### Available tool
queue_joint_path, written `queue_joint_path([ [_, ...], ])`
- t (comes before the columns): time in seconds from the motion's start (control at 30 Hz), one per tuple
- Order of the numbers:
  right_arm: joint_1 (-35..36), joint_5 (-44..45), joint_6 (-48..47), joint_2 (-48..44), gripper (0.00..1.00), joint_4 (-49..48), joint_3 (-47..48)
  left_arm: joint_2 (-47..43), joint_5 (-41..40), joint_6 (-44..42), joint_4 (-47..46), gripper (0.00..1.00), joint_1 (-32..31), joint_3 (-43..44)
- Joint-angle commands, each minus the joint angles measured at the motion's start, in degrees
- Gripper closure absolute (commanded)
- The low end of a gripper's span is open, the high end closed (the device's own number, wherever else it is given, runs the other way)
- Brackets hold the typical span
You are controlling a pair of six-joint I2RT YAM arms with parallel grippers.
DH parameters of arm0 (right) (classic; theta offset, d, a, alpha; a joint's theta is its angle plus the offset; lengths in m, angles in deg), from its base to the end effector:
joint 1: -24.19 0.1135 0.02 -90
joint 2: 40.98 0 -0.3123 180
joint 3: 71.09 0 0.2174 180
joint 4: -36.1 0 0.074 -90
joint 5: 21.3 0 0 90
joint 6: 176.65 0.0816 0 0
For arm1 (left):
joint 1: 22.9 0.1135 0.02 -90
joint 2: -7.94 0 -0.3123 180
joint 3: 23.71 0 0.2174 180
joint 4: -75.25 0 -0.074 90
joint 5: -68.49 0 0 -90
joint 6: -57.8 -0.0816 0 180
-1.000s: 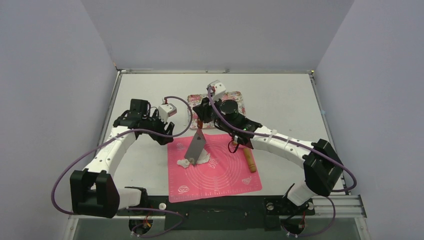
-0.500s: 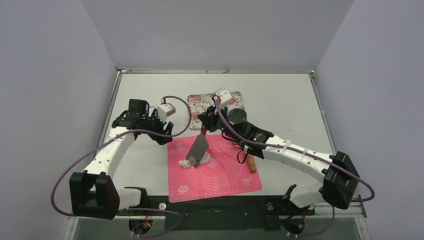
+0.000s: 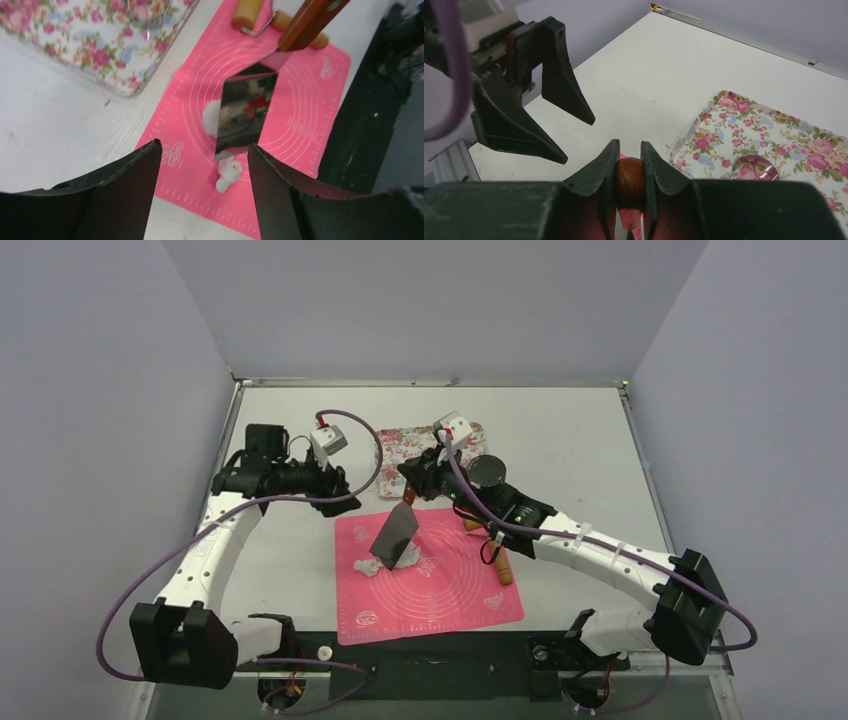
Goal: Roll out the dumpling wrappers from the dough
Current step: Remove the dumpling wrapper from the work surface.
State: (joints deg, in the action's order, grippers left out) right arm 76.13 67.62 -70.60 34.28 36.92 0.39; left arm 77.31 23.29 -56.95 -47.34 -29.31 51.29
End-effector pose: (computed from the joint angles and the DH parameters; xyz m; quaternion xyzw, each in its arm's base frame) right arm 0.1915 0.2470 0.3887 -0.2325 0.6972 0.3849 0.5584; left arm 0.2002 -0.0804 0.3235 0.3548 0.8080 -0.3072 0.3562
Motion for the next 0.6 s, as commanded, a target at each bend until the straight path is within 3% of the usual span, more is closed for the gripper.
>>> queue_joint_path([
  [0.0,-2.05,-6.23,0.91,-3.59,1.0,-8.63,1.39,-2.43,18.88,10.12,-10.86,0.38,-0.48,5.77],
  [0.13,-2.21,-7.27,2.55,-6.03,1.0,-11.06,1.0,-3.59,22.3,29.95,-29.36,0.38,-2.37,1.95],
  [0.23,-2.09,-8.7,5.46,-5.63,1.0,-12.54,2.11,-3.49,24.25,42.01,-48.54,0.38,-5.64,-1.06],
  [0.3,-2.06,-9.51,6.73,-5.03,1.0,-14.55,2.85,-3.12,24.14,46.22,-51.87,0.38,-7.66,-0.12],
  [0.57,-1.59,-11.51,9.75,-3.86,1.0,-18.2,3.85,-2.56,25.25,41.96,-47.73,0.38,-12.22,1.62],
])
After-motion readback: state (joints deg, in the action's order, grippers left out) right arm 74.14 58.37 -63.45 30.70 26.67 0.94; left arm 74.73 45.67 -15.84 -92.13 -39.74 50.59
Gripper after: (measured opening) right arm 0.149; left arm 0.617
